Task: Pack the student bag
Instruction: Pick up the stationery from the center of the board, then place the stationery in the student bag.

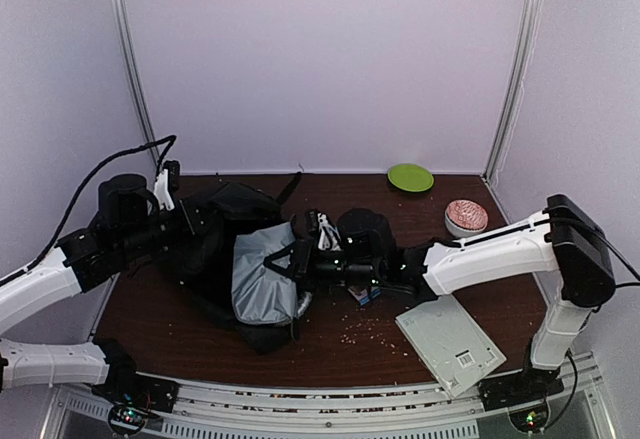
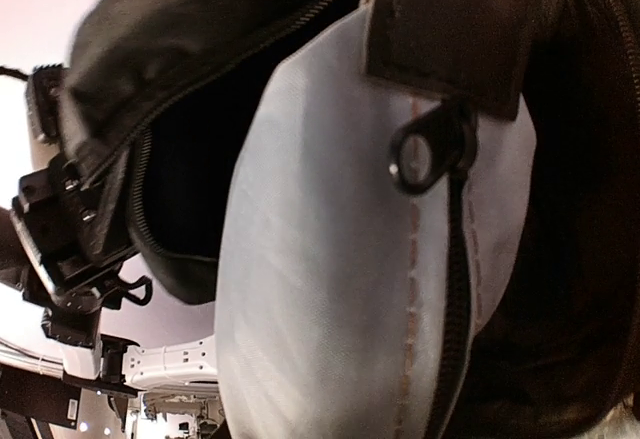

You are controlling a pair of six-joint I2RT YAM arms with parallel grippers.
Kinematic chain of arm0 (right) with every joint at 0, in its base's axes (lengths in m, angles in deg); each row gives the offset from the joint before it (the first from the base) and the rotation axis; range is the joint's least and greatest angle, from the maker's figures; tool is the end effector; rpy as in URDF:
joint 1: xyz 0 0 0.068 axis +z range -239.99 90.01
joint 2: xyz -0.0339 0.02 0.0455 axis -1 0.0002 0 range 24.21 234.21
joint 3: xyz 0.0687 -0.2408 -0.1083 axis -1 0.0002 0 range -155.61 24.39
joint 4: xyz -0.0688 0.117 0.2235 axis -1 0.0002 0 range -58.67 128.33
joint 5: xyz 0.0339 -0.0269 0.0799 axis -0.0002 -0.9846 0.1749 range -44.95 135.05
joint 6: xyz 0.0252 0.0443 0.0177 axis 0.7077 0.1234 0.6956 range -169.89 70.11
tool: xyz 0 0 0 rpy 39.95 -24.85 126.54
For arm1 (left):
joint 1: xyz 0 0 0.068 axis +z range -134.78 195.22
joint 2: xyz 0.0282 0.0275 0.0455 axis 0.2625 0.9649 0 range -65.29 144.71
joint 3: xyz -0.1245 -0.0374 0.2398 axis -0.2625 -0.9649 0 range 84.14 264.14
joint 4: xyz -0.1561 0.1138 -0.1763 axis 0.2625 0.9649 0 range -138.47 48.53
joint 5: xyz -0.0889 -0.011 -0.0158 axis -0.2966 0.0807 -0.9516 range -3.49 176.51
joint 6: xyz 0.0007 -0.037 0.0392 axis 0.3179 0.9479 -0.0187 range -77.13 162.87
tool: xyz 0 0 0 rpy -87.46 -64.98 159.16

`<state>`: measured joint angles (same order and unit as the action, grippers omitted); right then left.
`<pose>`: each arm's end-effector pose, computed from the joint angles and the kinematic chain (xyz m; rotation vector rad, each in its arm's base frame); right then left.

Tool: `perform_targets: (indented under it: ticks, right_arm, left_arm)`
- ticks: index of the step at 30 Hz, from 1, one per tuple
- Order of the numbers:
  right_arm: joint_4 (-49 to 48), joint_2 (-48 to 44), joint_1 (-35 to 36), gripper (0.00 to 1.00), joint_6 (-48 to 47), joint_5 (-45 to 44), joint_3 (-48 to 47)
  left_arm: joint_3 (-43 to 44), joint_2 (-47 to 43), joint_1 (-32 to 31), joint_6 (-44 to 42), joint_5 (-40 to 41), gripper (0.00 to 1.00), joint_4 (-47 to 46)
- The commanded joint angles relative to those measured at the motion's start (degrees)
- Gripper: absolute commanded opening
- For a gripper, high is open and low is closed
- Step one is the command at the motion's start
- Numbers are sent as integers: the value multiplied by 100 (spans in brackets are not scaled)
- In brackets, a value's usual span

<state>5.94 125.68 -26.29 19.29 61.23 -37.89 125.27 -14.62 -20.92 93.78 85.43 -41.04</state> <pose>0.1706 0.3678 0.2381 -0.1427 2.2571 1.7431 0.1686 -0.1239 0.3043 -0.2443 1.9938 -1.0379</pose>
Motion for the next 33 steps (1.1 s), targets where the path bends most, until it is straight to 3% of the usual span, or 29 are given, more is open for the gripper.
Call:
perform_targets:
  ticks: [1, 17, 33]
  right_arm:
    - [-734, 253, -45, 30, 686, 34, -313]
    - [-1472, 1624, -370, 29, 1869, -776, -1345]
    - [-2074, 2859, -464, 31, 2027, -1223, -2955]
  left_arm:
    - [338, -156, -247, 438, 81, 0, -1059]
    - [729, 566, -1123, 921, 511, 0, -2087]
    - [1104, 1255, -1737, 1023, 407, 0, -2631]
